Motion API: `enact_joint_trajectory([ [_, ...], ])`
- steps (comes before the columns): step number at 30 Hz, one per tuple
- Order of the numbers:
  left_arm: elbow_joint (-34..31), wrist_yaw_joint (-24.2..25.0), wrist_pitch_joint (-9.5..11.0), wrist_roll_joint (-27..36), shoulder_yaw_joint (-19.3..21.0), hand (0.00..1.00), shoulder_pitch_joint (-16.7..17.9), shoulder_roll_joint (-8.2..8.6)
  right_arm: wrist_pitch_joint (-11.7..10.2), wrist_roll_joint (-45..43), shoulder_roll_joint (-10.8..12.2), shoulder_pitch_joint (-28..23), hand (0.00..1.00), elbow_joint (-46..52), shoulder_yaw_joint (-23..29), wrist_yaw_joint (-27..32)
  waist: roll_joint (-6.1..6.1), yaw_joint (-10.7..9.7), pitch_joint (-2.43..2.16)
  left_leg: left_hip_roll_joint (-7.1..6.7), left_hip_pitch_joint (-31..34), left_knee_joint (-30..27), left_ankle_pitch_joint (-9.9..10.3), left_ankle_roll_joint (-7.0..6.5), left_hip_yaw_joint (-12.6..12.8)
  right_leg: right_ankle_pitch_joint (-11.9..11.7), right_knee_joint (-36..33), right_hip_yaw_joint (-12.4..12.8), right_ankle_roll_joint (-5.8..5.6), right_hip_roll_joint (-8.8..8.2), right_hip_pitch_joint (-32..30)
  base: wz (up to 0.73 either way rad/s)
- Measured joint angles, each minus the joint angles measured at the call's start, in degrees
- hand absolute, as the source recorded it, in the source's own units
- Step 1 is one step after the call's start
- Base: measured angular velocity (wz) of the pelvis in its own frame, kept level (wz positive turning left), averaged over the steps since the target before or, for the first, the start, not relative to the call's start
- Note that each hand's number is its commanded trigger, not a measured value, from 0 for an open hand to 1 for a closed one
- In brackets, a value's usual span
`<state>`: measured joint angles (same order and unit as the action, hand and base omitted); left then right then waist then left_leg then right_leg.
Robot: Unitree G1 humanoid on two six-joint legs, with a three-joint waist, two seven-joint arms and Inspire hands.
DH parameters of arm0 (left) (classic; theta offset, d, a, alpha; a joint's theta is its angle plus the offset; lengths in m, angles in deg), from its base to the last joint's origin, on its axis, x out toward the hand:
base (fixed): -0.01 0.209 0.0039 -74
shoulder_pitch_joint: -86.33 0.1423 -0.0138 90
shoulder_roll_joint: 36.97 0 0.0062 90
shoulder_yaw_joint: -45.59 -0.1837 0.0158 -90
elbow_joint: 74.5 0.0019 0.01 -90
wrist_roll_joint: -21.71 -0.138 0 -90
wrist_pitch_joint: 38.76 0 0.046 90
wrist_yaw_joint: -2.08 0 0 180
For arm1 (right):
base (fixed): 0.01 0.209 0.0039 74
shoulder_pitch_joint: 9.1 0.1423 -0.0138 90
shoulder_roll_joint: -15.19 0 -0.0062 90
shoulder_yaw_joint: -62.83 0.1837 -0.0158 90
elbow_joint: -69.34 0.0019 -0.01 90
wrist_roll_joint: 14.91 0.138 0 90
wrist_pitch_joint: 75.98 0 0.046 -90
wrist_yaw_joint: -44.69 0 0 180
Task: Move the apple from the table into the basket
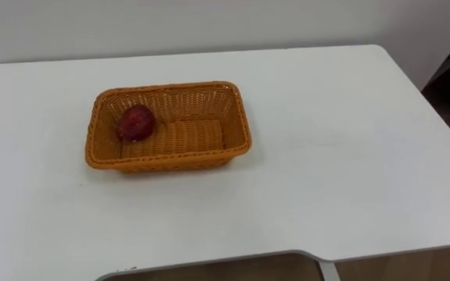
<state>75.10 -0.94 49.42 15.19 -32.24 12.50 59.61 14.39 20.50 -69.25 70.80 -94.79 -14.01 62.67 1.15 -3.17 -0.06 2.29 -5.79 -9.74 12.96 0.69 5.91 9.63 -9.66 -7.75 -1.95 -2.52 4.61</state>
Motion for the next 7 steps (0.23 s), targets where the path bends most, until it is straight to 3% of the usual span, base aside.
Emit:
enact_joint_trajectory([
  [4, 2.06, 0.04, -1.64, -1.78, -3.12, 0.0, -0.7, 0.02, 2.8, -4.01, 0.05, -0.08, 0.0, -1.43, -6.29, -7.1, -0.26, 1.24, 0.18, 0.01, -0.03, 0.03, 0.01, 0.01, -0.01, 0.0, -0.01, -0.11, 0.0, -0.01, 0.04, 0.0],
  [7, 2.43, 0.5, -2.53, -4.18, -4.3, 0.0, -1.06, 0.04, 3.39, -8.82, 0.07, -0.08, 0.0, -1.49, -7.52, -10.49, -0.11, 1.88, 0.24, 0.01, -0.19, 0.01, 0.01, 0.01, 0.01, 0.0, -0.12, -0.03, 0.01, -0.01, 0.09, 0.0],
])
